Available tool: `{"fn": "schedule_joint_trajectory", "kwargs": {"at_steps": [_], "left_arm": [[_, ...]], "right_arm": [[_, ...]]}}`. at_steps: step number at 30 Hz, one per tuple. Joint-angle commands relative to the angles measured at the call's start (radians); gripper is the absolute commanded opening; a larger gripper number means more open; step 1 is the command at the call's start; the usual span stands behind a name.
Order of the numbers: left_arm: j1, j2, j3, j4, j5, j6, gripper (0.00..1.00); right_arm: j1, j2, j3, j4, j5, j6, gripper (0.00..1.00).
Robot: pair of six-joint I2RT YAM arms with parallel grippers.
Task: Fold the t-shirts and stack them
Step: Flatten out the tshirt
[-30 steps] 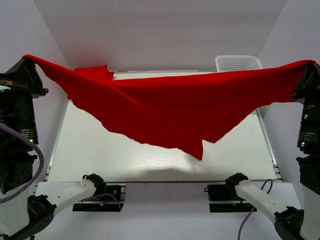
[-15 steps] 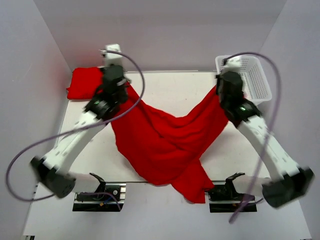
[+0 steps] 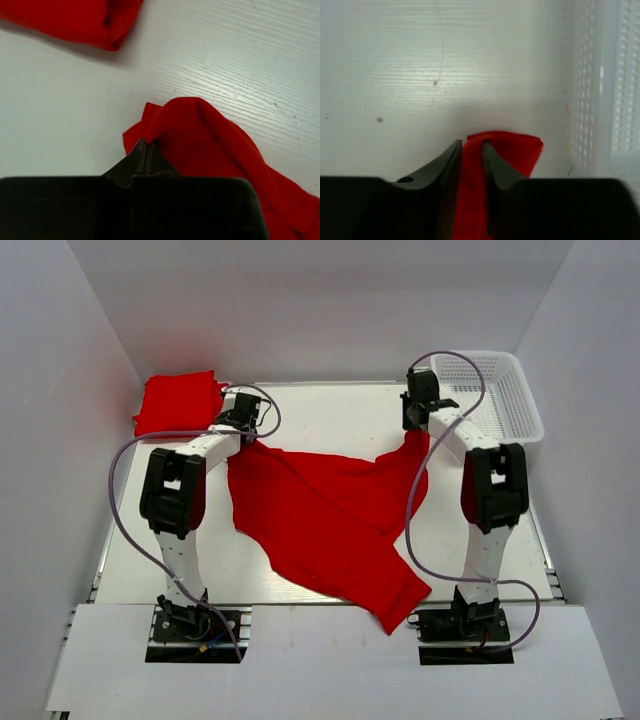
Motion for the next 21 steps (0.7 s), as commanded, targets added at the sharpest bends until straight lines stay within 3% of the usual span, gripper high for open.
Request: {"fn": "schedule_joint_trajectory", "kwargs": {"at_steps": [1, 4, 7, 10, 16, 21], "left_arm": [[0.015, -0.002, 0.081, 0.005, 0.095, -0.033, 0.00], [0.026, -0.002, 0.081, -0.005, 0.116, -0.033, 0.00], [0.035, -0.026, 0.069, -0.005, 0.153, -0.033, 0.00], [0.035, -0.052, 0.059, -0.005, 0.185, -0.033, 0.00], [0.035, -0.113, 0.018, -0.025, 0.242, -0.033, 0.00], [0.035, -0.149, -0.037, -0.025, 0.263, -0.033, 0.00]], "right_arm": [[-0.014, 0.071, 0.155, -0.049, -0.092, -0.016, 0.33], [-0.018, 0.132, 0.267, -0.138, -0.152, -0.044, 0.90], [-0.006, 0.099, 0.277, -0.169, -0.236, -0.090, 0.90], [-0.002, -0.062, 0.180, -0.149, -0.370, -0.149, 0.90], [0.023, -0.396, -0.271, -0.120, -0.432, -0.108, 0.90], [0.084, -0.592, -0.476, -0.200, -0.429, -0.059, 0.90]]}}
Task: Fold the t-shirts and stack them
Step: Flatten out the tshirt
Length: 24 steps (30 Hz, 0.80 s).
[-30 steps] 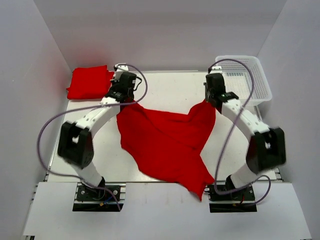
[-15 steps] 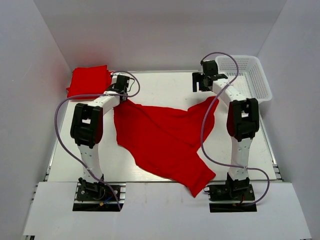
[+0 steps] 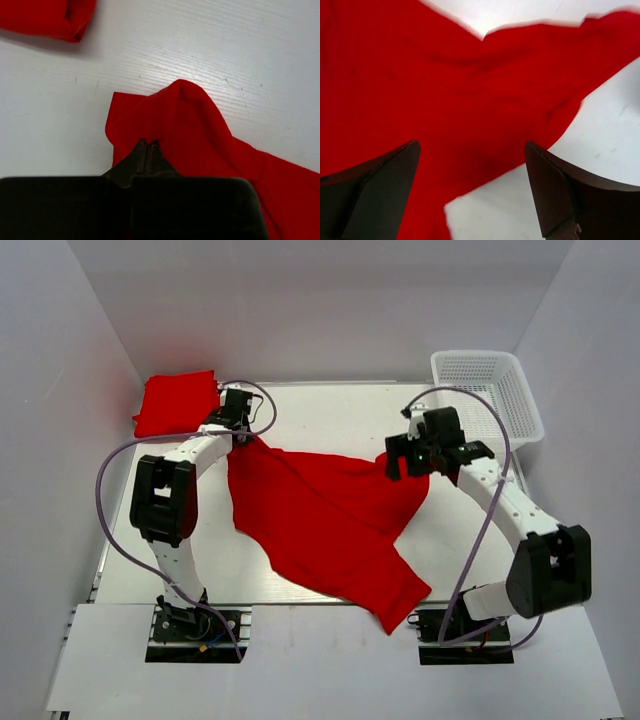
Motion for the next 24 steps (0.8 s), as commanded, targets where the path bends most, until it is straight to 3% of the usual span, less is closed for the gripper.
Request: {"fn": "schedule_joint_trajectory", "kwargs": {"at_steps": [1, 5, 11, 20, 24], "left_arm": [[0.004, -0.088, -0.034, -0.009, 0.036, -0.007, 0.00], [0.004, -0.109, -0.062, 0.001, 0.046, -0.007, 0.00], [0.004, -0.118, -0.083, 0.010, 0.088, 0.002, 0.00], [0.004, -0.118, -0.103, 0.010, 0.088, 0.002, 0.00], [0.004, -0.118, -0.112, 0.010, 0.079, 0.002, 0.00]], "right_arm": [[0.048, -0.073, -0.105, -0.108, -0.026, 0.040, 0.90], [0.099, -0.142, -0.205, -0.156, -0.015, 0.043, 0.90], [0.187, -0.081, -0.261, -0.131, -0.023, 0.068, 0.90], [0.260, 0.017, -0.278, -0.062, 0.146, 0.109, 0.90], [0.269, 0.042, -0.280, -0.027, 0.199, 0.115, 0.86]]}}
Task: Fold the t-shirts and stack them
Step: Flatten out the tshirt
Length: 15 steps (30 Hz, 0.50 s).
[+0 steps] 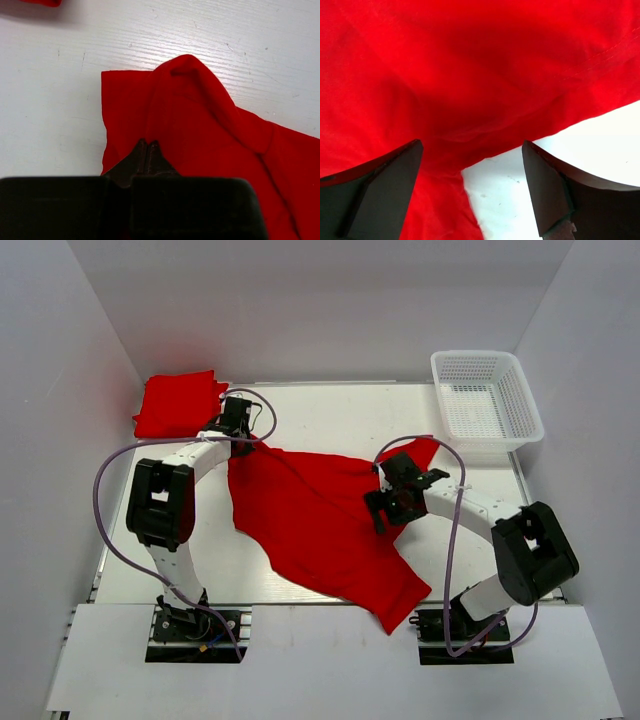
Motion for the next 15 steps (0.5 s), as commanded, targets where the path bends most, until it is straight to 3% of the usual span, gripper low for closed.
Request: {"fn": "schedule_joint_trajectory", "kwargs": {"at_steps": [1, 5, 6, 7, 15], "left_arm": [[0.004, -0.067, -0.009, 0.010, 0.001, 0.001, 0.00], [0.004, -0.067, -0.009, 0.010, 0.001, 0.001, 0.00], [0.004, -0.067, -0.009, 0.010, 0.001, 0.001, 0.00], [0.004, -0.067, -0.009, 0.010, 0.001, 0.001, 0.00], [0.004, -0.076, -0.018, 0.010, 0.001, 0.001, 0.00]], "right_arm": [[0.014, 0.002, -0.004, 0.069, 0.076, 0.022, 0.84], [0.020, 0.028, 0.004, 0.070, 0.107, 0.027, 0.67], [0.020, 0.029, 0.001, 0.073, 0.121, 0.039, 0.53], [0.020, 0.028, -0.002, 0.077, 0.127, 0.039, 0.47], [0.022, 0.046, 0.010, 0.074, 0.073, 0.016, 0.52]]}}
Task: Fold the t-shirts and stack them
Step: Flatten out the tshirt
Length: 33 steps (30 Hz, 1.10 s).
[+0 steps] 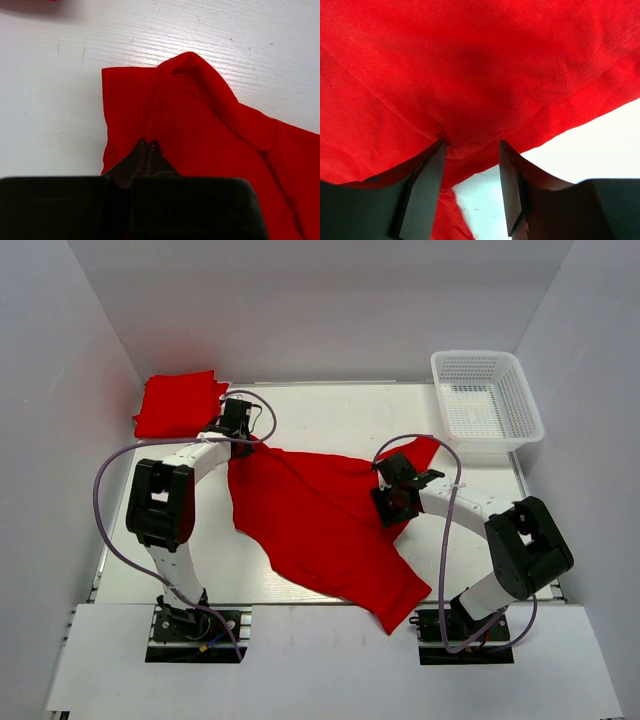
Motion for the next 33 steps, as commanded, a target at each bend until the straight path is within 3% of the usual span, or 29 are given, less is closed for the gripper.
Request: {"fn": "schedule_joint_trajectory", "kwargs": {"at_steps": [1, 7, 16, 24, 27, 33], "left_arm": [[0.004, -0.074, -0.006, 0.008, 0.001, 0.001, 0.00], [0.004, -0.074, -0.006, 0.008, 0.001, 0.001, 0.00], [0.004, -0.074, -0.016, 0.008, 0.001, 0.001, 0.00], [0.004, -0.074, -0.016, 0.008, -0.008, 0.011, 0.00], [0.004, -0.074, -0.016, 0.008, -0.008, 0.011, 0.00], [0.004, -0.085, -0.016, 0.008, -0.008, 0.011, 0.00]], "right_arm": [[0.007, 0.008, 0.009, 0.022, -0.035, -0.008, 0.52], [0.015, -0.033, -0.019, 0.039, -0.193, -0.036, 0.56], [0.013, -0.012, -0.011, 0.037, -0.131, -0.011, 0.57], [0.010, 0.011, -0.001, 0.023, -0.010, 0.022, 0.26], [0.010, 0.005, 0.002, 0.023, 0.000, 0.025, 0.00], [0.007, -0.050, 0.015, 0.042, -0.005, 0.024, 0.00]]}}
